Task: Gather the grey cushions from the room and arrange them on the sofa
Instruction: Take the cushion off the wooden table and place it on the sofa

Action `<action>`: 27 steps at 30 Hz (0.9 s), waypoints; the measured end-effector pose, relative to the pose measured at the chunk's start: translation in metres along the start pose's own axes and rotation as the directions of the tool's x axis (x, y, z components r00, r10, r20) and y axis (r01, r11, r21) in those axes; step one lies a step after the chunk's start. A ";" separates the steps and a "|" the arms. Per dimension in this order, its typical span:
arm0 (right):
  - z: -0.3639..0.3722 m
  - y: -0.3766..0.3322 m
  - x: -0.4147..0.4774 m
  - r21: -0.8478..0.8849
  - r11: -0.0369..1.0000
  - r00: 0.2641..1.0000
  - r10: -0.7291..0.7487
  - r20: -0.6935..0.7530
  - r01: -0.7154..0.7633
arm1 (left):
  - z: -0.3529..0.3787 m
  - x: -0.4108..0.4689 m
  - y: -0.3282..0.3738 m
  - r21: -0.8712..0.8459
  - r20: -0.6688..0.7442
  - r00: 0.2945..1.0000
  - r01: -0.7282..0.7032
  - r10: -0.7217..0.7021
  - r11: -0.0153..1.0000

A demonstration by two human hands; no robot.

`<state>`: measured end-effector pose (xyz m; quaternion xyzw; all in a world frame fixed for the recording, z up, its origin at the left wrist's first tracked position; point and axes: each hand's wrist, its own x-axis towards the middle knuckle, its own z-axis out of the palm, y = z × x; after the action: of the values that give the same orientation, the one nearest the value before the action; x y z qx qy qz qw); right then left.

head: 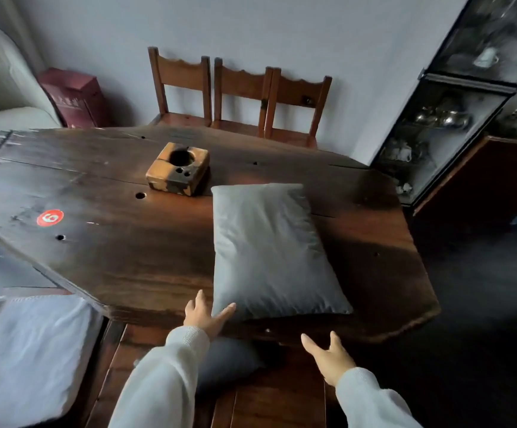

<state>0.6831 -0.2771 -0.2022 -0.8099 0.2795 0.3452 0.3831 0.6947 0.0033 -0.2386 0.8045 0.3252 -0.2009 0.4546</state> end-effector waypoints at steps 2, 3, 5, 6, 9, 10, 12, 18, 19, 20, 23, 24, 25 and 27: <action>0.014 -0.026 0.027 0.254 0.966 0.999 0.035 0.028 -0.041 | 0.004 0.027 0.007 -0.022 0.003 1.000 0.013 -0.013 1.000; 0.022 -0.041 0.045 0.380 0.922 0.997 0.062 0.054 -0.077 | 0.009 0.043 0.006 -0.060 0.018 0.999 0.042 -0.041 0.997; 0.036 -0.059 0.064 0.551 0.822 0.989 0.115 0.094 -0.148 | 0.016 0.054 0.007 -0.075 0.035 0.997 0.075 -0.072 0.994; 0.042 -0.068 0.073 0.606 0.775 0.984 0.135 0.118 -0.179 | 0.019 0.061 0.005 -0.048 0.037 0.997 0.076 -0.075 0.996; 0.055 -0.087 0.087 0.752 0.620 0.971 0.208 0.118 -0.224 | 0.027 0.063 0.005 0.082 0.084 0.996 0.028 -0.035 0.996; 0.056 -0.091 0.091 0.794 0.564 0.963 0.252 0.094 -0.225 | 0.033 0.061 0.008 0.104 0.130 0.991 0.022 -0.036 0.994; 0.042 -0.093 0.092 0.827 0.532 0.947 0.322 0.001 -0.182 | 0.046 0.047 0.020 0.110 0.217 0.976 0.008 -0.032 0.994; -0.020 -0.107 0.083 0.702 0.705 0.964 0.105 -0.244 0.101 | 0.058 0.010 0.050 -0.312 0.374 0.927 0.159 -0.033 0.937; -0.036 -0.112 0.071 0.684 0.708 0.956 0.044 -0.291 0.176 | 0.060 0.000 0.056 -0.415 0.388 0.921 0.200 -0.026 0.888; -0.044 -0.122 0.067 0.649 0.721 0.949 -0.034 -0.314 0.241 | 0.060 0.004 0.061 -0.556 0.353 0.935 0.231 -0.025 0.799; -0.089 -0.120 0.027 0.485 0.774 0.908 -0.287 -0.305 0.407 | 0.045 -0.005 0.085 -0.832 0.139 0.979 0.196 -0.148 0.519; -0.109 -0.110 0.001 0.437 0.776 0.889 -0.361 -0.282 0.454 | 0.033 -0.021 0.095 -0.842 0.078 0.977 0.171 -0.199 0.511; -0.130 -0.101 -0.024 0.402 0.771 0.869 -0.431 -0.243 0.494 | 0.021 -0.033 0.099 -0.836 0.021 0.968 0.155 -0.251 0.526; -0.152 -0.089 -0.056 0.340 0.759 0.829 -0.540 -0.148 0.555 | -0.002 -0.040 0.087 -0.858 -0.103 0.958 0.050 -0.268 0.511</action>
<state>0.7649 -0.3413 -0.0498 -0.7761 0.0983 0.1426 0.6064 0.7277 -0.0413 -0.1609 0.4650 0.5031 0.0330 0.7277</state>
